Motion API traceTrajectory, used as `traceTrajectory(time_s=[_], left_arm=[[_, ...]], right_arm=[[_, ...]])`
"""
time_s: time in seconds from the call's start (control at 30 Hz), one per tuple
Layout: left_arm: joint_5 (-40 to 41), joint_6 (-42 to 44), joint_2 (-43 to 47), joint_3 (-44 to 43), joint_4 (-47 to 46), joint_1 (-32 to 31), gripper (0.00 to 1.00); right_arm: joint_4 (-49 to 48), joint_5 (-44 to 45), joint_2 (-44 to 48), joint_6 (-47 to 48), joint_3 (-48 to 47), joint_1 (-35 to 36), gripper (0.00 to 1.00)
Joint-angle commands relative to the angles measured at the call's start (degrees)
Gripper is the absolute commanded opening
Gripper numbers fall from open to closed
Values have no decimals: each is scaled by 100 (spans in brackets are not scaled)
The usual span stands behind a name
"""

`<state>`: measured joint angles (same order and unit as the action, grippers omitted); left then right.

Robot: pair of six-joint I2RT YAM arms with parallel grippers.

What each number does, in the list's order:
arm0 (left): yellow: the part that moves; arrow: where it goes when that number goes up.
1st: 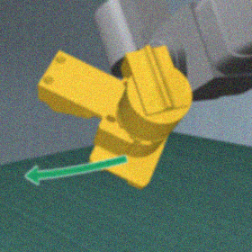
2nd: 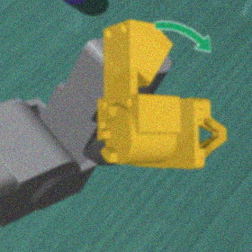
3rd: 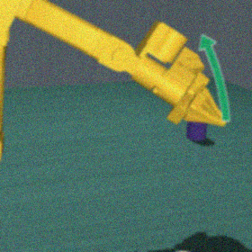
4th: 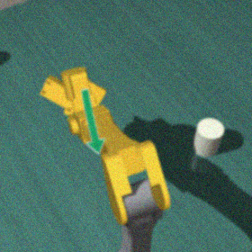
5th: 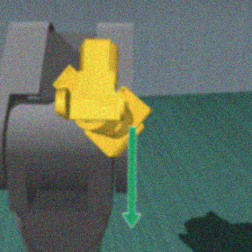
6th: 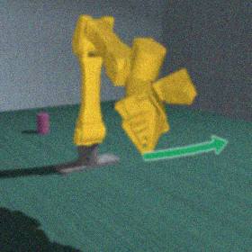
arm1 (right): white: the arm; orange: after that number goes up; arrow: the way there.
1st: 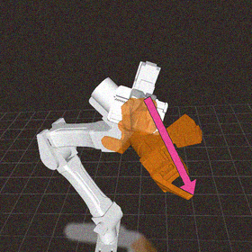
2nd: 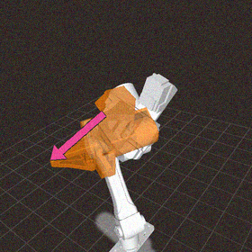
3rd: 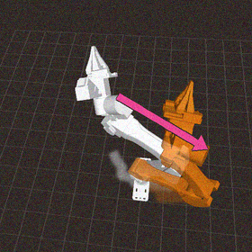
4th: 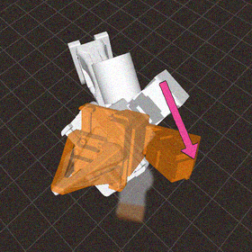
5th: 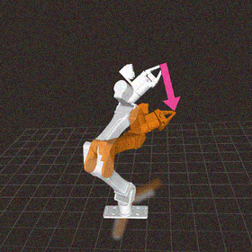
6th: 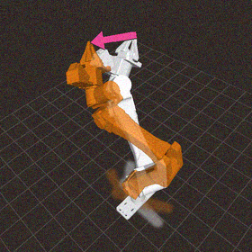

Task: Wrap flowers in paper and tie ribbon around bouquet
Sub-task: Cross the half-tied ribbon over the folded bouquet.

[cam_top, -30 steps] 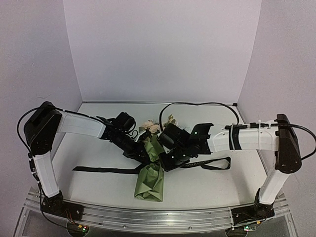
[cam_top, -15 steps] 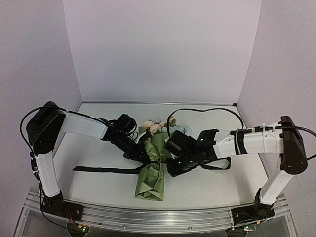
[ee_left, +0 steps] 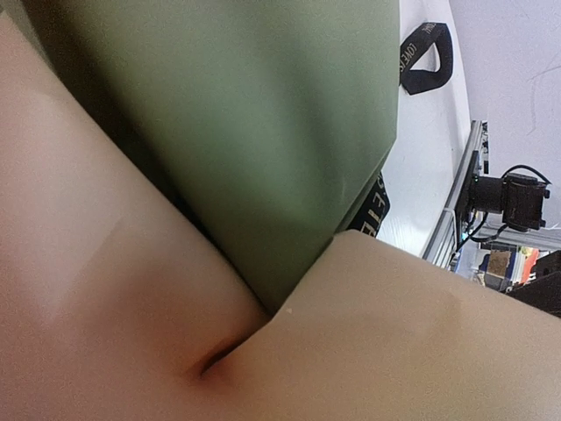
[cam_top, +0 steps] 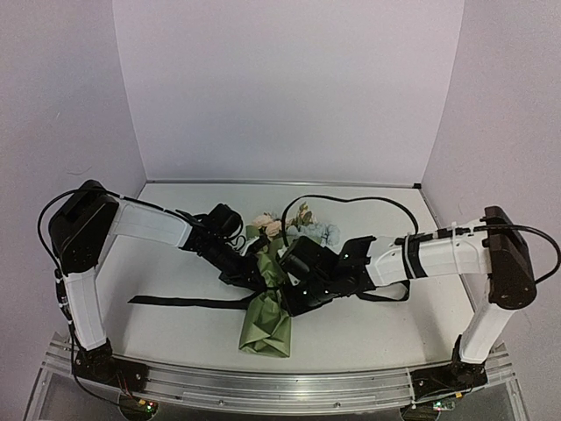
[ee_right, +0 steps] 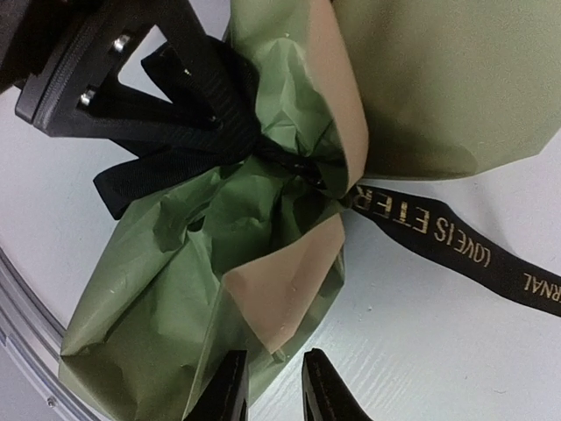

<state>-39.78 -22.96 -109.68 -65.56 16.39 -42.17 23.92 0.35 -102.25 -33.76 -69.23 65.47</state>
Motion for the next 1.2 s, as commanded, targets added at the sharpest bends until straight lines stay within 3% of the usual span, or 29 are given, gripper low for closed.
traceTrajectory(time_s=[0.0, 0.37, 0.6, 0.9, 1.17], left_arm=[[-50, 170, -163, -118, 89, 25, 0], [-395, 630, -376, -533, 667, 51, 0], [-391, 646, -200, -651, 810, 52, 0], [-499, 935, 747, -656, 1395, 121, 0], [-956, 1249, 784, -1136, 1773, -4, 0]], right_arm=[[-354, -446, -383, 116, -84, 36, 24], [-414, -455, -974, 76, 12, 101, 27], [-45, -204, -290, 239, -60, 89, 33], [654, 167, 735, 447, -100, 47, 45], [894, 375, 1507, 101, 586, -495, 48]])
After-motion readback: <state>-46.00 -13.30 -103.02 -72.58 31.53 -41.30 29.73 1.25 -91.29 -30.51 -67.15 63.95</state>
